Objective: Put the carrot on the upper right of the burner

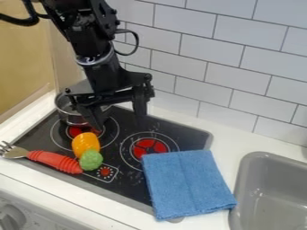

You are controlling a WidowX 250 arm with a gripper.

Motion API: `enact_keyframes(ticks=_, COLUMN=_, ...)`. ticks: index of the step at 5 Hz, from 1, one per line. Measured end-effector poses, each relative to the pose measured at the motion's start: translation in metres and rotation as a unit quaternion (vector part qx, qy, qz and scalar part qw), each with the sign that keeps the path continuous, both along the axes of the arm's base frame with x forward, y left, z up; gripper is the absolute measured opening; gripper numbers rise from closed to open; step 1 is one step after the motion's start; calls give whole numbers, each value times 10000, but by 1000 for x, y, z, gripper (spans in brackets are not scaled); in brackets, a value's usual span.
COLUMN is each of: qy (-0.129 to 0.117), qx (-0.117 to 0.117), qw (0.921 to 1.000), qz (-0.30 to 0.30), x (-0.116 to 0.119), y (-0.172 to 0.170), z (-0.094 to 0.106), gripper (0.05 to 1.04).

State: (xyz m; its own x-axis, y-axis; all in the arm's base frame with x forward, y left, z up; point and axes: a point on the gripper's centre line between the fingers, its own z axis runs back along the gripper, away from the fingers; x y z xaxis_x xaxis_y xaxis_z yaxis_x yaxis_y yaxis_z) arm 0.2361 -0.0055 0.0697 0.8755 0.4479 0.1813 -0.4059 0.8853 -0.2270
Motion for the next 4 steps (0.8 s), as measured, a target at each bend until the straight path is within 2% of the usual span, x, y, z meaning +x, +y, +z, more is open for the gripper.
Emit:
enact_keyframes(ticks=1, qy=282, qx=-24, qw=9996, qz=76, x=-16, y=-1, z=-13, gripper=999)
enact_keyframes(ticks=2, qy=226, qx=110, qw=9970, qz=726, x=-19, y=8, z=-10, gripper=999)
enact_keyframes(ticks=3, qy=264, qx=147, qw=9953, qz=918, x=-27, y=10, z=-15, gripper=999)
enact_keyframes(ticks=4, qy=178, qx=135, qw=9947, qz=1006, x=-24, y=11, z=-17, gripper=999)
